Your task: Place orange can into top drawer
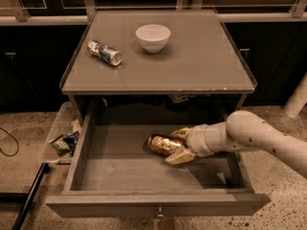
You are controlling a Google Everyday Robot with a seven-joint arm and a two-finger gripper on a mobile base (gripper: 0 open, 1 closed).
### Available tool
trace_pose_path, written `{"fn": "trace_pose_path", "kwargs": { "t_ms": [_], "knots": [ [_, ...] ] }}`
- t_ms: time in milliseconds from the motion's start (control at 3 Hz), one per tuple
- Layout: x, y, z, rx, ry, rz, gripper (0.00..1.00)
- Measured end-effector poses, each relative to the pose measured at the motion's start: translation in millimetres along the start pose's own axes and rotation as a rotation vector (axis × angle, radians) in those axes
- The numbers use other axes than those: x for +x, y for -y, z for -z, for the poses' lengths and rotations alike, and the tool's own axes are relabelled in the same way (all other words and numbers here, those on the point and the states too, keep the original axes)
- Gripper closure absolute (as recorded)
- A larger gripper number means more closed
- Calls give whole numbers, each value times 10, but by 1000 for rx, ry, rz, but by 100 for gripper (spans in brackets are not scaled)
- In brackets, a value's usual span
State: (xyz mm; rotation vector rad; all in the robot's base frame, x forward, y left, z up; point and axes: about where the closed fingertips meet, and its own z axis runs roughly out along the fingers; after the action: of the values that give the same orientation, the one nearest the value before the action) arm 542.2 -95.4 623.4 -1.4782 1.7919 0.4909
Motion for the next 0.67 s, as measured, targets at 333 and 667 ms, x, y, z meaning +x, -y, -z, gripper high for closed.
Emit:
{"fn": "trace_pose_path", "kwargs": {
  "t_ms": [333,667],
  "knots": [
    [-23,-2,104,-12,20,-15,0],
    [-117,68,545,2,27,-3,0]
  ]
}}
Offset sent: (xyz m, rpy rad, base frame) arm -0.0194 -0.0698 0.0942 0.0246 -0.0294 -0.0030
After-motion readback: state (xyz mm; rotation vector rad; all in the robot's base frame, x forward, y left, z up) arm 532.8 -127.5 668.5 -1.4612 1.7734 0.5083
